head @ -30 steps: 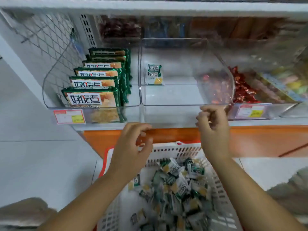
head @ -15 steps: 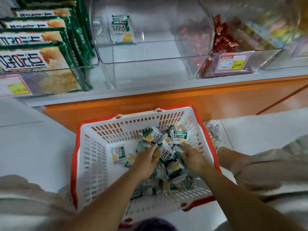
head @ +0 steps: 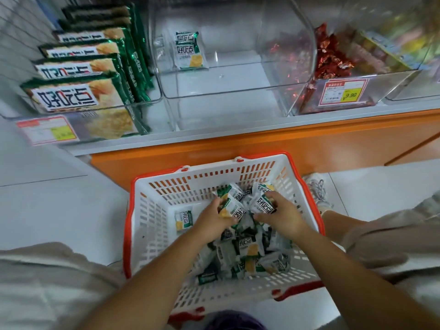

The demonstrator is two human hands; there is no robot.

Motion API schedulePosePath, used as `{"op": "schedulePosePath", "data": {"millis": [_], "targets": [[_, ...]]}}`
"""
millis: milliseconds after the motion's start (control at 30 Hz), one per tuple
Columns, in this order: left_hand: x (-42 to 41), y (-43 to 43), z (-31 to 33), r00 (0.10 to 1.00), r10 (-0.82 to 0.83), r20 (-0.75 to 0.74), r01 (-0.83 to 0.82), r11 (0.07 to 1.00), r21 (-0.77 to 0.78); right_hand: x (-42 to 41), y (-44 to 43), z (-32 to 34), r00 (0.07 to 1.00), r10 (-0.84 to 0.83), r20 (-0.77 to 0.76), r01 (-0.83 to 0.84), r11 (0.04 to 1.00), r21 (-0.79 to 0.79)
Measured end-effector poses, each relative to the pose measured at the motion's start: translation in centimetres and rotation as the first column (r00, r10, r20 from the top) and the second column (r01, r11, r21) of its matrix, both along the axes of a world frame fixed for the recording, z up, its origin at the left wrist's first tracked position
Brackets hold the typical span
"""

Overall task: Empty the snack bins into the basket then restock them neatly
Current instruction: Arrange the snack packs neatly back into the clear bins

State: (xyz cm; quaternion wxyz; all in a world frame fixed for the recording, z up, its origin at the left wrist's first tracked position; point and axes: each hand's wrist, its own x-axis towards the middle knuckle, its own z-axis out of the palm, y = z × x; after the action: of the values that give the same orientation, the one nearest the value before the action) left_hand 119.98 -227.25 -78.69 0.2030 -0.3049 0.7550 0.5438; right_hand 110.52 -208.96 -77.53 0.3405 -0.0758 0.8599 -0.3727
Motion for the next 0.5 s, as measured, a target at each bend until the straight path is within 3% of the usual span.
{"op": "schedulePosePath", "data": {"millis": [100,267,367,500], "targets": [[-0.5,-1.3,3.7,0.98,0.177,-0.091,-0.163,0.977,0.139,-0.8,-1.8,4.1,1.0,-0.027,0.002,0.027,0.991,-0.131],[-1.7,-4.2,10.7,0.913,0.353,-0.205,-0.287,0.912,0.292,-1.9,-4.3,11.6,0.997,-0.042,0.068,0.067,0.903,-0.425],[-1.7,-5.8,15.6,0.864,0.389,-0.321,-0.3,0.908,0.293,-2.7,-5.7,15.3,0.997,-0.043,0.066,0.073,0.825,-0.56],[-1.9,-8.8,20.8,0.78,0.401,-0.48,-0.329,0.916,0.23,-4.7,-8.6,20.0,0.992,-0.046,-0.119,-0.037,0.787,-0.616]]}}
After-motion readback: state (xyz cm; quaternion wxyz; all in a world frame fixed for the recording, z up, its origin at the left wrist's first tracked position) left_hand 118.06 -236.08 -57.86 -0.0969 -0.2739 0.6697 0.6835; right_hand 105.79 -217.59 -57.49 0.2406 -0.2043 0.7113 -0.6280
